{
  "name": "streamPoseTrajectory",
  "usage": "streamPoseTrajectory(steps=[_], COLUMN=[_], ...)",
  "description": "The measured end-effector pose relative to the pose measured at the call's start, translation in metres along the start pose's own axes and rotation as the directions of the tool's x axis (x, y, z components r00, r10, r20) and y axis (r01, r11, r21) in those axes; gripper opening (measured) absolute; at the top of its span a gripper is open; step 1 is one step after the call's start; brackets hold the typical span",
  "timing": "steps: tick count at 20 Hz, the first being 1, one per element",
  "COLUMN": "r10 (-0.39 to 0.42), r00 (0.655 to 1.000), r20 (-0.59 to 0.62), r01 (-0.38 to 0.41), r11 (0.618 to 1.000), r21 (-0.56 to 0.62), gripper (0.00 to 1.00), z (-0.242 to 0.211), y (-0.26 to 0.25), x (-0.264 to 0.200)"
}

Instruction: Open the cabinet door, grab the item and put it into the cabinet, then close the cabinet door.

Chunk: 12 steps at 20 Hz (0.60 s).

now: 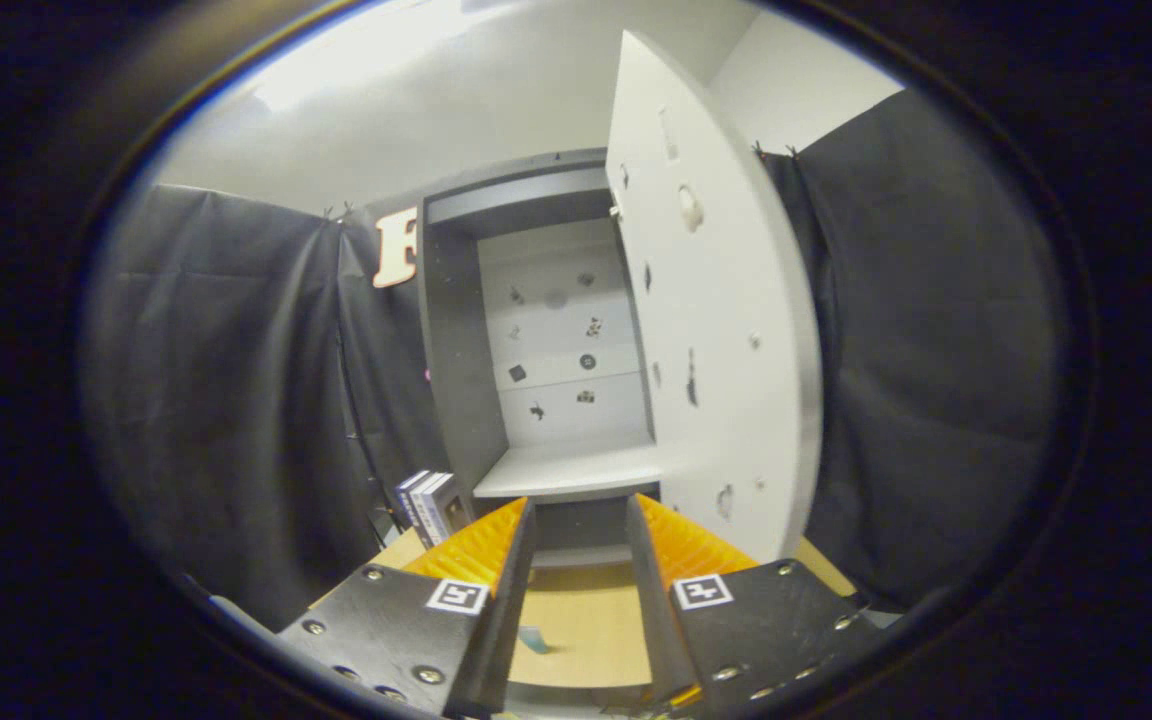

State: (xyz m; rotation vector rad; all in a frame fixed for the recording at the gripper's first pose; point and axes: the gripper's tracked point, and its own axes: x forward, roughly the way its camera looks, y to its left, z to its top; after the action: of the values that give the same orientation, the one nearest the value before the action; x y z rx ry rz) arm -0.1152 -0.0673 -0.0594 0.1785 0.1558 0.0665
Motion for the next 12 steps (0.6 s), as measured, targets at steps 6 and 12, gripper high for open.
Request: streamPoseTrajectory(steps=[6,12], r10=[0.034,0.013], r00=[0.989,0.951], r20=[-0.141,-0.309], r01=[-0.024,-0.003], r11=[0.997,0.999], r21=[0.072,0.033], gripper=[0.83,0.84], z=[-0.088,-0.198], y=[0.043,0.069], x=[0.064,0.114])
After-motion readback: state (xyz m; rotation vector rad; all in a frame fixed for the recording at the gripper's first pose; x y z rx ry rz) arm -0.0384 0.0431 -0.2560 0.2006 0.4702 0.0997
